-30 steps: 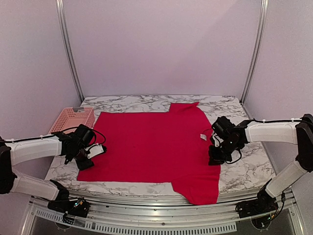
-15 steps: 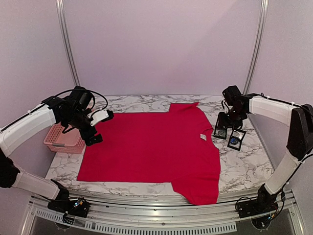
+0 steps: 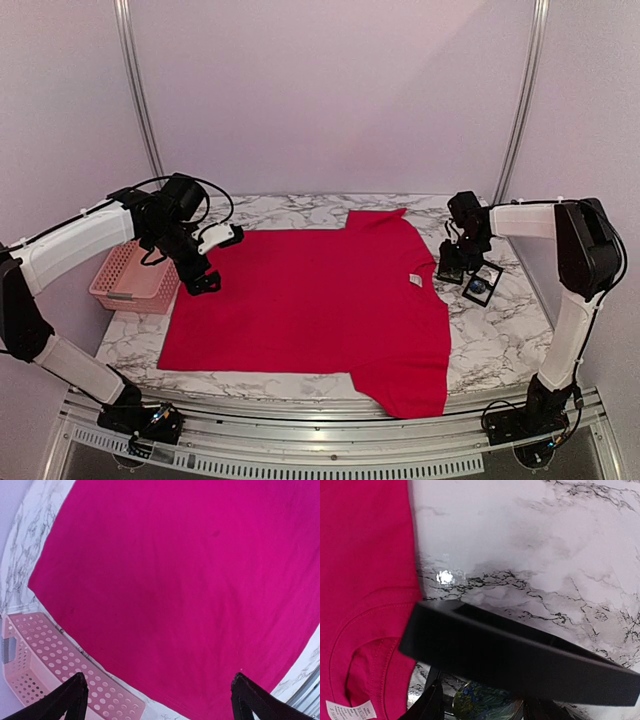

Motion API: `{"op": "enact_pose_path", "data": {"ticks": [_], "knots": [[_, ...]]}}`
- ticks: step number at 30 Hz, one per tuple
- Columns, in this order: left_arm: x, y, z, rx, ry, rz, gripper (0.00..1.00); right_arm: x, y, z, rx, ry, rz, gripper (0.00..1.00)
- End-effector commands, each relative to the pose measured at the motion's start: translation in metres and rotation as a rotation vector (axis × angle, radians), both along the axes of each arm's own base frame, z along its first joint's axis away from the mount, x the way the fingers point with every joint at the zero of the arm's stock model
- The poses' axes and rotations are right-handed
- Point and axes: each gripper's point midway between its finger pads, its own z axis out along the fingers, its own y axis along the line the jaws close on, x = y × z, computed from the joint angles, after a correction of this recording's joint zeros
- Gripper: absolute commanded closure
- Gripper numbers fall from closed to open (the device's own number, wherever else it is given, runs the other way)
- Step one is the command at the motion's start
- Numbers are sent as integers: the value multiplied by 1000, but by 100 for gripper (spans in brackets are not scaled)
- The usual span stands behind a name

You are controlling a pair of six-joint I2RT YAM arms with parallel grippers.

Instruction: Pin the brooch onto the clothing

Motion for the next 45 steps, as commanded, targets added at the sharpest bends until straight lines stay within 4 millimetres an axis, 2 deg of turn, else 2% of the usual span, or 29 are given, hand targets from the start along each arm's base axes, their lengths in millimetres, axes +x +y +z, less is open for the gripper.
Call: {"op": "enact_pose_path", "data": {"ticks": [1, 5, 9, 13, 15, 19, 26, 30, 32, 38, 45], "knots": [[-11, 2, 1, 0, -1, -11, 0, 14, -5, -4, -39, -23, 0, 48], [-13, 2, -1, -4, 3, -15, 0, 15, -4, -7, -34, -21, 5, 45], [-13, 2, -2, -3, 0, -16, 0, 9, 1, -18, -5, 14, 13, 45], [-14, 3, 0, -4, -4, -15, 0, 2, 12, -30, 53, 51, 33, 46], [-14, 3, 0, -5, -5, -14, 1, -1, 17, -31, 85, 56, 43, 49], [-14, 3, 0, -3, -5, -13, 1, -1, 24, -26, 131, 53, 56, 56], [-14, 3, 0, -4, -6, -13, 0, -9, 32, -24, 177, 79, 78, 55], [-13, 3, 0, -5, -7, -15, 1, -12, 36, -17, 195, 75, 110, 48], [-13, 3, 0, -5, -8, -16, 1, -13, 33, -18, 175, 78, 108, 48], [-14, 4, 1, -2, -12, -13, 0, -15, 27, -23, 138, 90, 102, 65], [-14, 5, 1, 1, -16, -14, 1, -11, 21, -9, 109, 59, 95, 72]]}}
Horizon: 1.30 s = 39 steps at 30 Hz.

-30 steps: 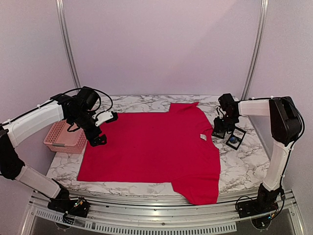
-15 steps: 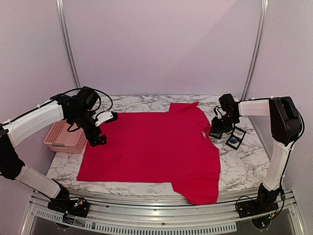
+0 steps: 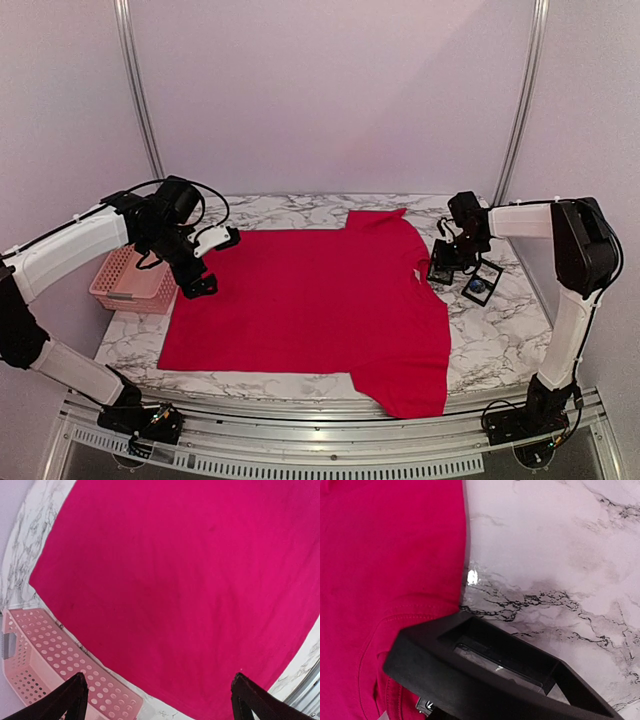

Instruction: Pin the brooch onto the clothing

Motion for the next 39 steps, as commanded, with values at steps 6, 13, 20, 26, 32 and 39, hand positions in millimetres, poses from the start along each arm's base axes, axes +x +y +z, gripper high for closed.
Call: {"op": "enact_pose_path", "data": {"ticks": [6, 13, 20, 26, 32, 39], "knots": [[-4, 1, 1, 6, -12, -14, 0, -33, 7, 15, 47, 67, 86, 67], [-2, 0, 3, 8, -16, -16, 0, -36, 18, 49, 139, 9, 85, 63], [-2, 2, 3, 18, -22, -18, 0, -36, 22, 55, -11, -75, 250, 43], [-3, 3, 4, 23, -25, -20, 0, -38, 32, 45, -286, -156, 548, 30], [-6, 4, 2, 20, -27, -26, 1, -35, 22, 20, -366, -76, 641, 31], [-9, 5, 3, 19, -32, -33, 0, -23, 7, 6, -414, -70, 626, 32]]}}
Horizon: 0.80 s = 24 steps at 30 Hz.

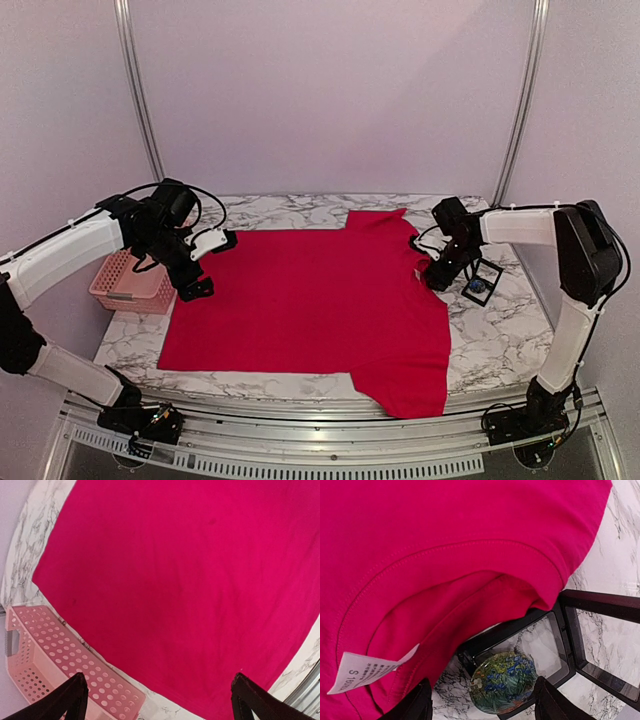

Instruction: Pin the brooch onto the clothing

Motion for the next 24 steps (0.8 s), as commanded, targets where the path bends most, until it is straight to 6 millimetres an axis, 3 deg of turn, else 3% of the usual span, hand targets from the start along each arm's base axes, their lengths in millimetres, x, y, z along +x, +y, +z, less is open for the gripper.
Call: {"op": "enact_pose_path", "data": {"ticks": [1, 5, 11, 18, 24], "knots": [[-4, -2, 2, -3, -9, -22, 0, 13, -11, -2, -35, -29, 16, 32], [-4, -2, 0, -2, -3, -21, 0, 15, -8, -6, -21, -16, 38, 36], [-4, -1, 1, 5, -5, -23, 0, 8, -9, -13, -9, 31, 36, 57], [-4, -1, 0, 7, 3, -24, 1, 10, -10, -3, 3, 26, 23, 75], [-4, -2, 0, 5, 3, -24, 0, 10, -5, 15, 44, 1, 22, 85]]}}
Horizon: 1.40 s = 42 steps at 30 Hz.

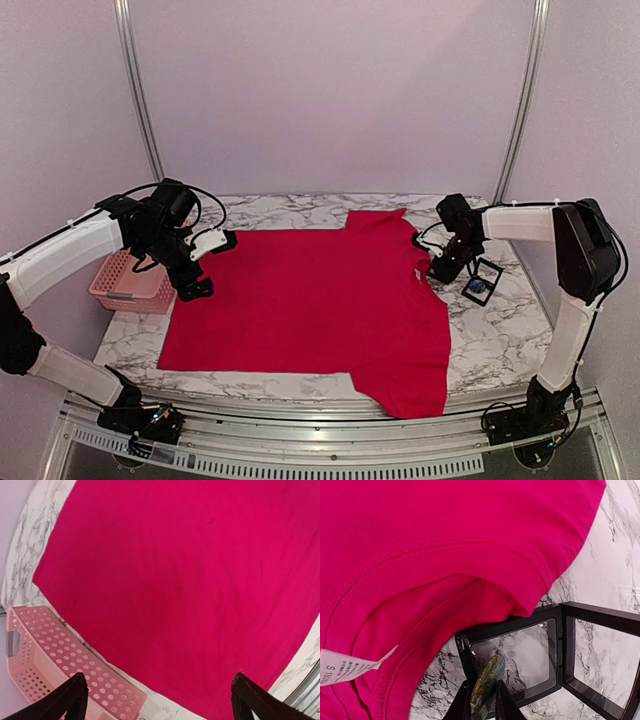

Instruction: Pin the brooch onto the clothing

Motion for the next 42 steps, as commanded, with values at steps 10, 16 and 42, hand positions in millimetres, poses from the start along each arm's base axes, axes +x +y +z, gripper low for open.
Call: {"op": "enact_pose_path", "data": {"ticks": [10, 16, 42], "knots": [[-3, -2, -1, 6, 9, -20, 0, 1, 2, 29, 61, -21, -39, 93], [-3, -2, 1, 5, 7, -20, 0, 4, 3, 40, 76, -26, -66, 100], [-84, -187, 145, -349, -90, -485, 0, -203, 188, 266, 985, -3, 809, 100]]}}
